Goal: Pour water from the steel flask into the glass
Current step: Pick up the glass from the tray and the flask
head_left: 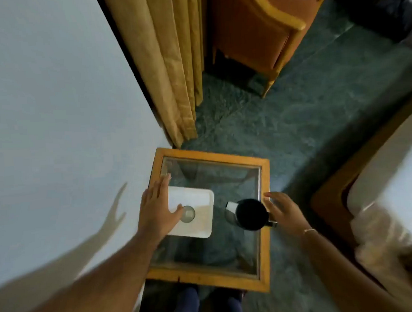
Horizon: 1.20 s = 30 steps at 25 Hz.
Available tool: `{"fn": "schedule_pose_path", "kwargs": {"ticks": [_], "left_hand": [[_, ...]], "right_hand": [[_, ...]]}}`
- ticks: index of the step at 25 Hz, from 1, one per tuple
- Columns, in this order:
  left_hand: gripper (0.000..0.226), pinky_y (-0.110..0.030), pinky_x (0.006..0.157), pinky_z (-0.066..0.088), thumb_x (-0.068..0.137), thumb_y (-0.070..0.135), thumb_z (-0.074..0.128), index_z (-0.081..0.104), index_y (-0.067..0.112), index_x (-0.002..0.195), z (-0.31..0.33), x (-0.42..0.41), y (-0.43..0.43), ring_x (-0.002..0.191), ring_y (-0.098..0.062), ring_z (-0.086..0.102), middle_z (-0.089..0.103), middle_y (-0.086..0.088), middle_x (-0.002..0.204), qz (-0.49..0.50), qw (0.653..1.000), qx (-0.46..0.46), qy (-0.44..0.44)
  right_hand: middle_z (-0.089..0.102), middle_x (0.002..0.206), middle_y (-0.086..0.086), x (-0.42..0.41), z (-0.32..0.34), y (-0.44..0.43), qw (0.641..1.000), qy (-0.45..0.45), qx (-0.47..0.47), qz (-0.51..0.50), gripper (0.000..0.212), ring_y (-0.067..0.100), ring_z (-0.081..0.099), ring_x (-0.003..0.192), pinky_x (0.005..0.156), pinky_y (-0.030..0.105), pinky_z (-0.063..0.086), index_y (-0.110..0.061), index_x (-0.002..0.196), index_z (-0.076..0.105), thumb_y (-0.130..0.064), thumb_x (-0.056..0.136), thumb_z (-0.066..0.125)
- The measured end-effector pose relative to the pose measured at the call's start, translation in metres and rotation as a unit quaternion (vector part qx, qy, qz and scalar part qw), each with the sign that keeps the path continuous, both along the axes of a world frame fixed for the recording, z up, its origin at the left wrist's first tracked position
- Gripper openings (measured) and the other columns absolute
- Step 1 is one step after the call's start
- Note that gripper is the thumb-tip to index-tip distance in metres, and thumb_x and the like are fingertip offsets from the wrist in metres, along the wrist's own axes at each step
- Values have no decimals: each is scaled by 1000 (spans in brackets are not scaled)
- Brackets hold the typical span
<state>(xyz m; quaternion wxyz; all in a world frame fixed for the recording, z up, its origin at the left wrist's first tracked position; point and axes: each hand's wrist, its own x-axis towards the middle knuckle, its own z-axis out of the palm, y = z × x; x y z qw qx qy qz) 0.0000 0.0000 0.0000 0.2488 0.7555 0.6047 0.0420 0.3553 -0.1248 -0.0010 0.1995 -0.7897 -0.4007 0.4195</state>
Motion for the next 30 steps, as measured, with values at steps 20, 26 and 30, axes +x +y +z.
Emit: {"fn": "schedule_pose_path", "kwargs": {"ticks": [20,26,30], "left_hand": [[84,-38,119,45,82,43,93,51,25,152,-265,12,-49,132,-13,55,60,6,149,175,950,-210,-154],[77,-50,119,52,81,38,95,59,24,148,-243,2,-49,133,-19,61,67,2,146,188,949,-194,-163],[72,-51,113,57,80,41,95,60,34,143,-203,-4,-40,128,-18,64,69,8,140,164,955,-188,-161]], "right_hand": [[47,72,36,-18,-128,-57,942,276,136,-131,57,43,36,59,59,33,33,-20,82,72,-68,97,45],[66,69,-3,-52,-120,-33,896,267,208,-288,45,15,62,66,59,25,56,-21,83,68,-53,98,40],[53,57,-2,-52,-85,-29,892,264,236,-281,45,18,49,54,53,23,45,-25,70,64,-58,97,49]]}}
